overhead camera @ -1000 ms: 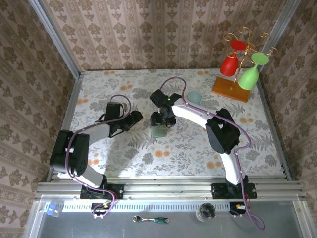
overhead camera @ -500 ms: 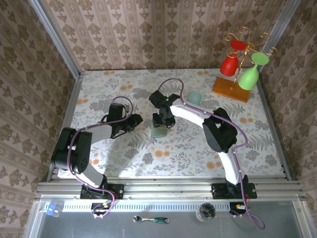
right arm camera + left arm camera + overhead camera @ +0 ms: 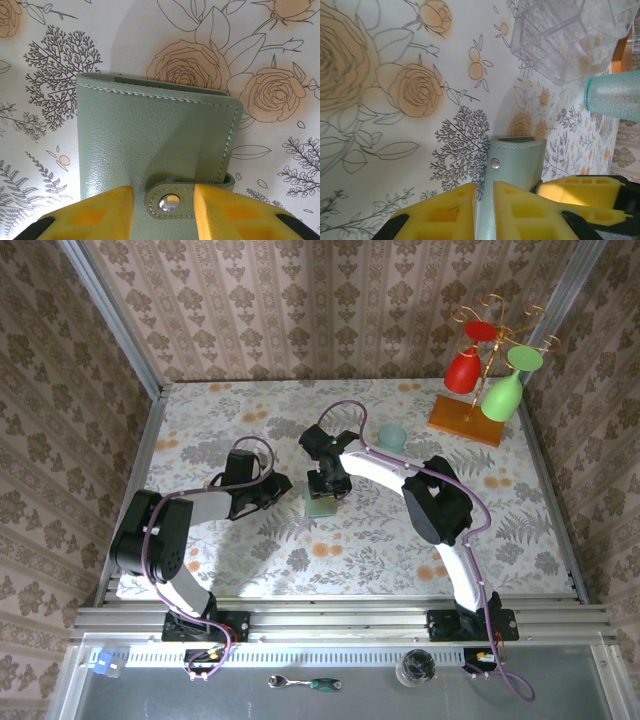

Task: Take the credit cards out of the card holder

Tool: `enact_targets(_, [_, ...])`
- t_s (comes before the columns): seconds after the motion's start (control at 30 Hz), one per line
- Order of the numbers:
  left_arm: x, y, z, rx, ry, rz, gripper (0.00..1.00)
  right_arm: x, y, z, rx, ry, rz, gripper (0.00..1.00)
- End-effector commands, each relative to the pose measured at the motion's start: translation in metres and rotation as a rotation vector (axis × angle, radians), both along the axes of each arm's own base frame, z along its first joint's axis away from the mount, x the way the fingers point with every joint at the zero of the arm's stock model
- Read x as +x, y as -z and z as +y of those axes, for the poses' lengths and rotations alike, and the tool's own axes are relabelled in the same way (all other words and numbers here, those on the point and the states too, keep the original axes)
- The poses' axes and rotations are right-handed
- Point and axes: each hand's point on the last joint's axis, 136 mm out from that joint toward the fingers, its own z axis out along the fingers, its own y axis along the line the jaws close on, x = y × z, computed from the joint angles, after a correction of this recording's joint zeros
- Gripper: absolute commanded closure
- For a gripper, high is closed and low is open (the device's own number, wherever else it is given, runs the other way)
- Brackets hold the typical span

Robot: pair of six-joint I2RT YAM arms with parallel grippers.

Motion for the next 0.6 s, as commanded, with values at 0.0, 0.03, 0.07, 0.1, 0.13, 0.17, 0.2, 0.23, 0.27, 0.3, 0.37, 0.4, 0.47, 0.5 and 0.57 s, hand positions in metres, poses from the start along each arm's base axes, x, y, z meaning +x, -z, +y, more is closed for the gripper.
enact_targets(0.0, [0.001,-0.005,-0.009,-0.029,0.022,-0.007,0.84,-0.007,0.012,-0.002,-0.02,-0.012,0.059,0.63])
enact_targets(0.03, [0.0,-0.006,-0.01,-0.03,0.026,-0.007,0.84,-0.008,0.013,-0.002,-0.022,-0.012,0.061,0.63])
enact_targets(0.07, [0.0,-0.006,-0.011,-0.031,0.029,-0.007,0.85,-0.008,0.015,-0.003,-0.027,-0.01,0.065,0.63])
enact_targets(0.1, [0.0,-0.007,-0.012,-0.032,0.032,-0.009,0.85,-0.009,0.016,-0.004,-0.034,-0.008,0.066,0.63])
enact_targets(0.13, [0.0,-0.008,-0.013,-0.032,0.034,-0.01,0.85,-0.009,0.018,-0.006,-0.045,-0.006,0.066,0.63])
enact_targets(0.17, [0.0,-0.009,-0.014,-0.034,0.036,-0.012,0.86,-0.009,0.018,-0.007,-0.055,-0.005,0.065,0.64])
enact_targets(0.2, [0.0,-0.009,-0.016,-0.035,0.041,-0.011,0.86,-0.01,0.02,-0.009,-0.064,-0.003,0.067,0.65])
enact_targets(0.23, [0.0,-0.009,-0.017,-0.036,0.042,-0.011,0.86,-0.01,0.021,-0.01,-0.07,-0.002,0.069,0.66])
enact_targets(0.27, [-0.001,-0.009,-0.018,-0.036,0.046,-0.01,0.87,-0.01,0.022,-0.011,-0.073,0.001,0.069,0.67])
enact_targets(0.3, [-0.001,-0.01,-0.019,-0.037,0.046,-0.009,0.88,-0.011,0.024,-0.011,-0.075,0.001,0.074,0.69])
enact_targets(0.37, [-0.002,-0.01,-0.022,-0.038,0.051,-0.002,0.88,-0.012,0.025,-0.011,-0.075,0.005,0.075,0.71])
enact_targets(0.4, [-0.002,-0.01,-0.024,-0.039,0.054,0.0,0.88,-0.012,0.025,-0.011,-0.073,0.005,0.076,0.72])
enact_targets(0.47, [-0.003,-0.01,-0.028,-0.042,0.064,0.007,0.89,-0.011,0.025,-0.011,-0.072,0.005,0.073,0.75])
enact_targets(0.5, [-0.004,-0.01,-0.031,-0.043,0.07,0.01,0.89,-0.011,0.025,-0.011,-0.07,0.008,0.073,0.76])
enact_targets(0.57, [-0.005,-0.009,-0.035,-0.043,0.079,0.014,0.9,-0.011,0.026,-0.011,-0.067,0.01,0.07,0.79])
